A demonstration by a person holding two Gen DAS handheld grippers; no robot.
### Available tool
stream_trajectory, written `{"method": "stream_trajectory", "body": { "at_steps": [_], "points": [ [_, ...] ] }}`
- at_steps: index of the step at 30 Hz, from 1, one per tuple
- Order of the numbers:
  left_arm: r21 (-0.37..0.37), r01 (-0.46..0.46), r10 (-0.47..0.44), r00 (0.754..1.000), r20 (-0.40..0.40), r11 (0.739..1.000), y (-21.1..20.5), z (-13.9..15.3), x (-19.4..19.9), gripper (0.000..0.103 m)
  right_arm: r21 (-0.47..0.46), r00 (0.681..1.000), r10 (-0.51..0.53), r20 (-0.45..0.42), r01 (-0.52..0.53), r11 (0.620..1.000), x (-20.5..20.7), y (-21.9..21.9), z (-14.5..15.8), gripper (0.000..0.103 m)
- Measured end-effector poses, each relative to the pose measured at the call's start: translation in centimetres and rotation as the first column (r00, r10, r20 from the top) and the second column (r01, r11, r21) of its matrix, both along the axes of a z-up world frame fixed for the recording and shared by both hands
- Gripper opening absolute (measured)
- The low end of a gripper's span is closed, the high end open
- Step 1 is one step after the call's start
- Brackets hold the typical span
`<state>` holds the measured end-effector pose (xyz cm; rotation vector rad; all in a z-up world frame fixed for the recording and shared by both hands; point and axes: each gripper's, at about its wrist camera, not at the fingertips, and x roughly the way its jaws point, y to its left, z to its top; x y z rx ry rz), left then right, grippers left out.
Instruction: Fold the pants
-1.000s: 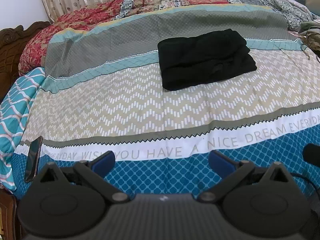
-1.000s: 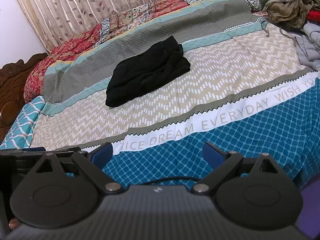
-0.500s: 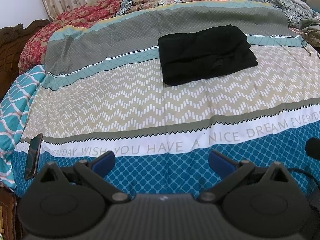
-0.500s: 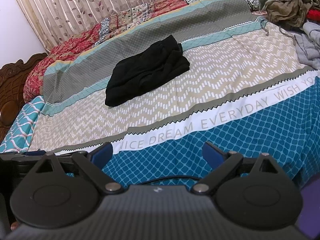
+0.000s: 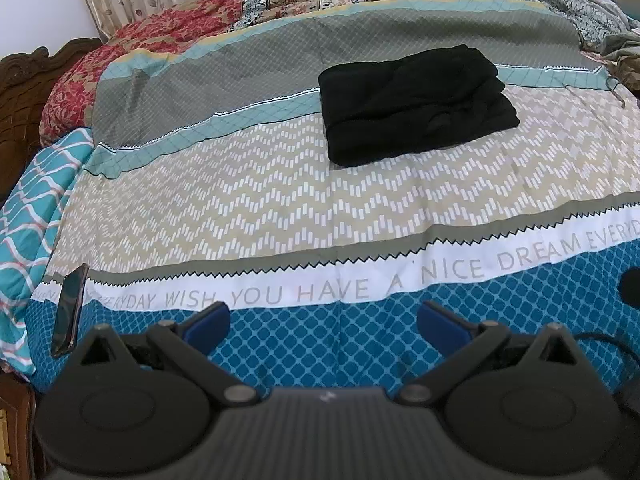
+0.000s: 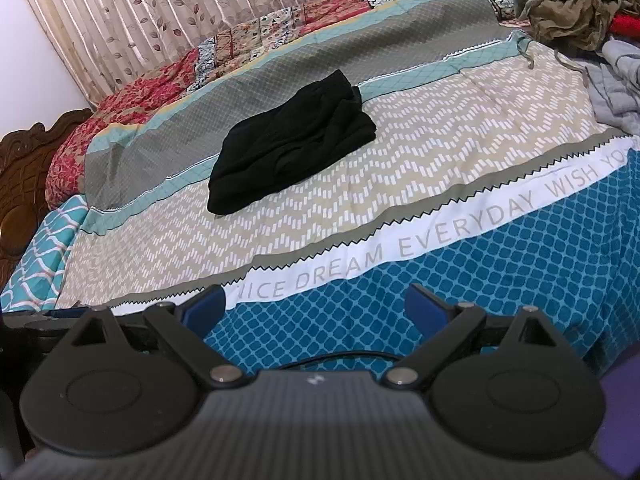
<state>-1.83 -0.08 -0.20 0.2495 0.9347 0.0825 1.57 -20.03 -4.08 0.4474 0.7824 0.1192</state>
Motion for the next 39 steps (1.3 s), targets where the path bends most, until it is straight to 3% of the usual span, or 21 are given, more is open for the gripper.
{"method": "stream_trajectory", "body": {
  "at_steps": [39],
  "points": [
    [0.004,0.019,-0.019,1.0,-0.017,1.0,-0.1,-0.29,-0.41,0.103,-0.002,1.0,0.001,0.001,-0.001,1.0,0.04,-0.31,0.03,0.098]
  ]
}}
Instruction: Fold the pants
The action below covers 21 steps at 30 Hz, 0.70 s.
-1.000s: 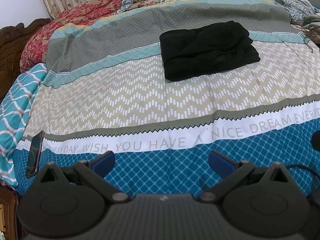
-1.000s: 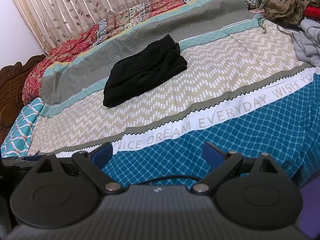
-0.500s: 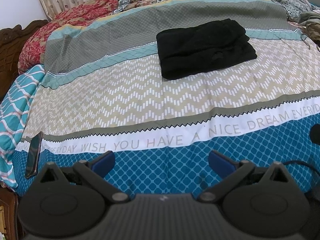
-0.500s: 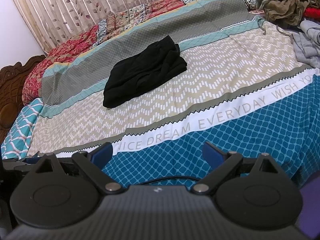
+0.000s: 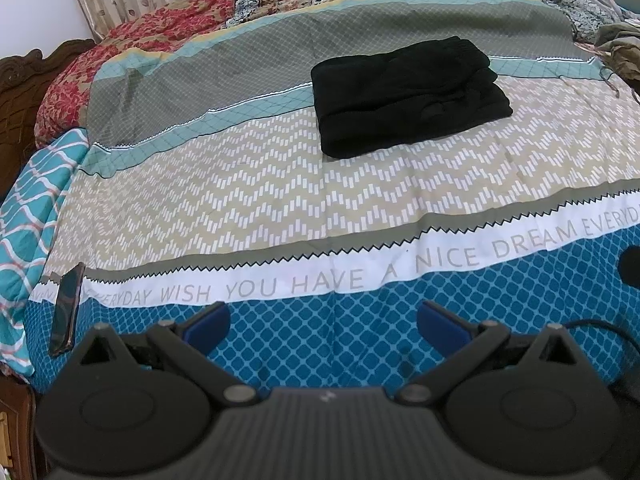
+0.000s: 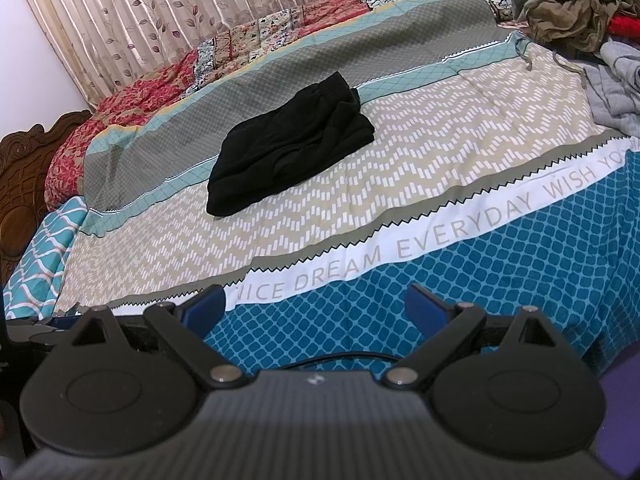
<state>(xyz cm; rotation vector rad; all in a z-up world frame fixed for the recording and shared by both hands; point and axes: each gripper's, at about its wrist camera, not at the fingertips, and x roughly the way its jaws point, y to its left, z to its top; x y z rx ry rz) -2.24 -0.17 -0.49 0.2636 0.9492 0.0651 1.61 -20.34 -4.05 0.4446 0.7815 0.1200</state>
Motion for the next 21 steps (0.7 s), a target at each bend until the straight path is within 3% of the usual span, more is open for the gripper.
{"method": "stream_trajectory", "body": {
  "at_steps": [21],
  "points": [
    [-0.02,-0.012,0.012,1.0,-0.01,1.0,-0.03,-0.27,-0.03,0.103,0.002,1.0,-0.004,-0.002,0.004,1.0,-0.11,0.22,-0.04,0.098]
  ]
}}
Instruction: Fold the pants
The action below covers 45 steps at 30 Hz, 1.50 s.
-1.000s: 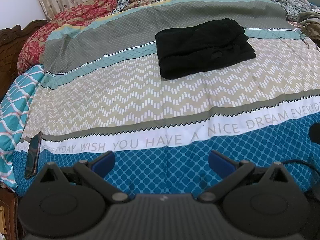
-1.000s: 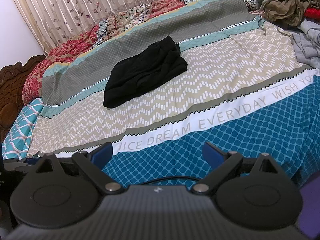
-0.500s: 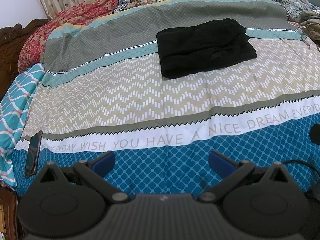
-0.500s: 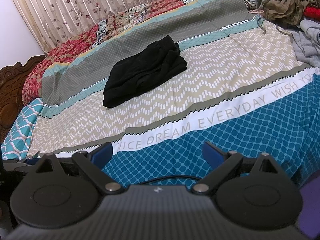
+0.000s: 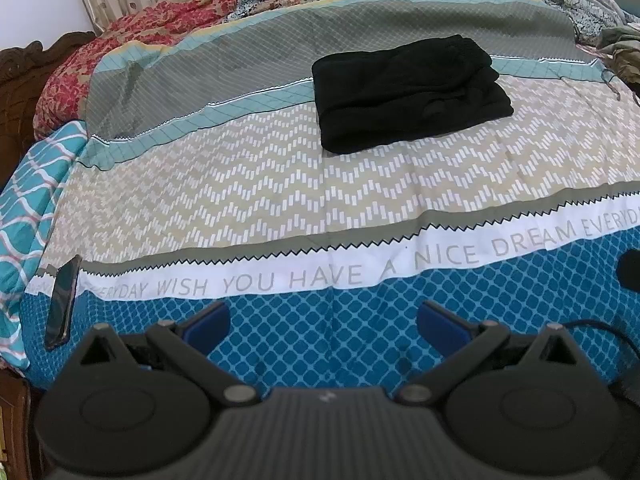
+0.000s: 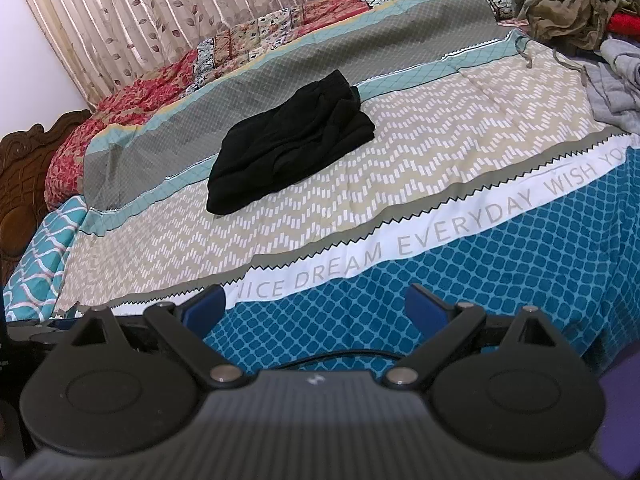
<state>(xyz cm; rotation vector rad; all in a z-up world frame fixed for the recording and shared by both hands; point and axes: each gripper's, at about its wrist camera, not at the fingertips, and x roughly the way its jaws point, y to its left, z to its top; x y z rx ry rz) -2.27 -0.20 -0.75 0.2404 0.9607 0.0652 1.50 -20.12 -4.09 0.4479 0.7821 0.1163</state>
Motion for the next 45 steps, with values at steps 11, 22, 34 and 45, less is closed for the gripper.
{"method": "stream_trajectory", "body": {
  "at_steps": [11,22,34,45],
  "points": [
    [-0.012,0.0,0.0,1.0,-0.008,1.0,-0.05,-0.05,0.02,0.103,-0.013,1.0,-0.001,0.019,0.002,1.0,-0.14,0.0,0.21,0.098],
    [-0.024,0.002,-0.002,1.0,-0.013,1.0,-0.09,0.03,-0.04,0.103,-0.014,1.0,-0.003,0.019,0.003,1.0,-0.21,0.06,0.21,0.098],
    [-0.036,0.003,-0.003,1.0,-0.019,0.999,-0.15,0.01,0.0,0.103,-0.019,0.999,-0.028,0.036,0.029,0.999,-0.4,-0.12,0.41,0.098],
    [-0.069,-0.004,0.001,0.999,-0.041,0.998,0.04,-0.17,0.04,0.103,-0.037,0.999,-0.018,0.038,0.019,0.999,-0.3,0.09,0.64,0.098]
  ]
}}
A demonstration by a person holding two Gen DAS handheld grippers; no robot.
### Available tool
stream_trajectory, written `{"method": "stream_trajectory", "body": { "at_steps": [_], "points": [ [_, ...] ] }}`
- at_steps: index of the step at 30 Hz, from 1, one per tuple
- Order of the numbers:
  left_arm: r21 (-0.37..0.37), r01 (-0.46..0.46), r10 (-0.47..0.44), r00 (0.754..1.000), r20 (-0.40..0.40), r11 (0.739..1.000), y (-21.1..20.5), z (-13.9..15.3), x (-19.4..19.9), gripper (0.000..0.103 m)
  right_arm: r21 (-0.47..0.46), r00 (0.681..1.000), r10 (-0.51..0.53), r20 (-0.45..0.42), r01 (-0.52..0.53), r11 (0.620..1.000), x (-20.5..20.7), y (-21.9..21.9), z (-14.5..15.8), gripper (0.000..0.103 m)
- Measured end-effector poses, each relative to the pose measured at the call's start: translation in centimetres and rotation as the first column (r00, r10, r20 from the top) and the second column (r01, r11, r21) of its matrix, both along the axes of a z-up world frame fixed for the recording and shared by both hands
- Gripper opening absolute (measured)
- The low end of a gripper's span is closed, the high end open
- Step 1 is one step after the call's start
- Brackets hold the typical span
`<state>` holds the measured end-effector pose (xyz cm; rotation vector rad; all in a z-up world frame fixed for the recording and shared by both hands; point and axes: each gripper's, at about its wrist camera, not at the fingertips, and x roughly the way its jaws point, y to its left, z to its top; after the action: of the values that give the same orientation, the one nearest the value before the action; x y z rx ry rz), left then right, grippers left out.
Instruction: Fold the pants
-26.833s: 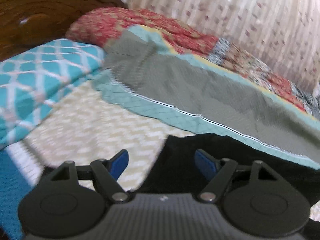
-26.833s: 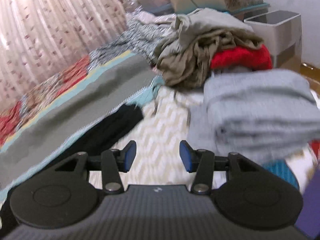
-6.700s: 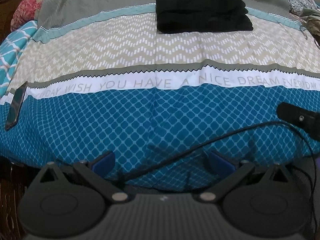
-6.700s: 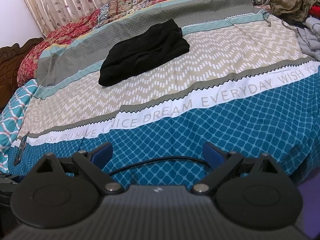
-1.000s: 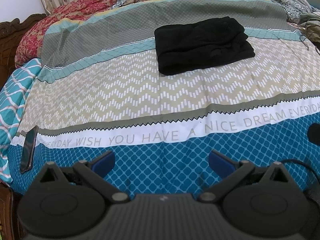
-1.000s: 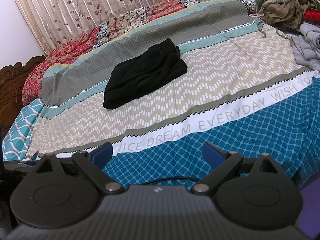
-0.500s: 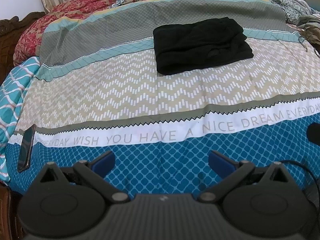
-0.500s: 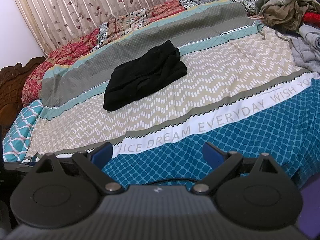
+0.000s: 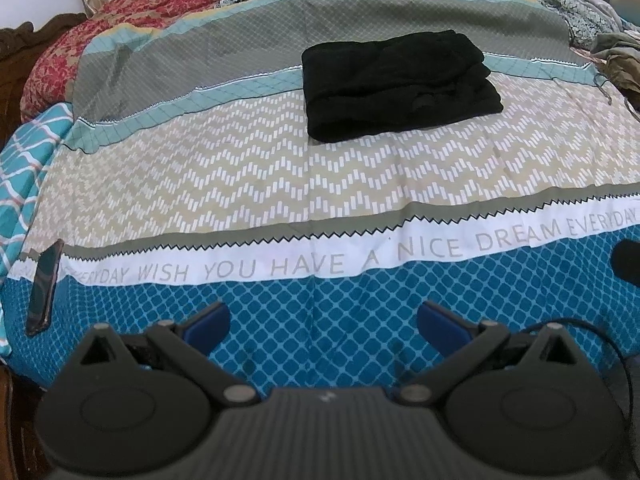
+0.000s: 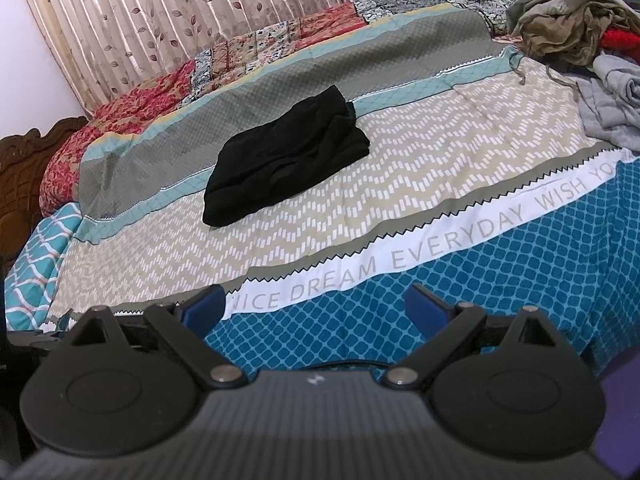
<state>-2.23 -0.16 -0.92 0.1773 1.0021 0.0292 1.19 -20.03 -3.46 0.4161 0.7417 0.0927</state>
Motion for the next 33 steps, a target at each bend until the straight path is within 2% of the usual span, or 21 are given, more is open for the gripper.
{"method": "stream_trajectory", "body": {
  "at_steps": [33],
  "points": [
    [-0.045,-0.045,0.044,0.999,-0.018,0.998,0.88,-0.42,0.04,0.103,0.003,1.0,0.016,-0.017,-0.016,1.0,0.0,0.58,-0.23,0.098]
  ]
}}
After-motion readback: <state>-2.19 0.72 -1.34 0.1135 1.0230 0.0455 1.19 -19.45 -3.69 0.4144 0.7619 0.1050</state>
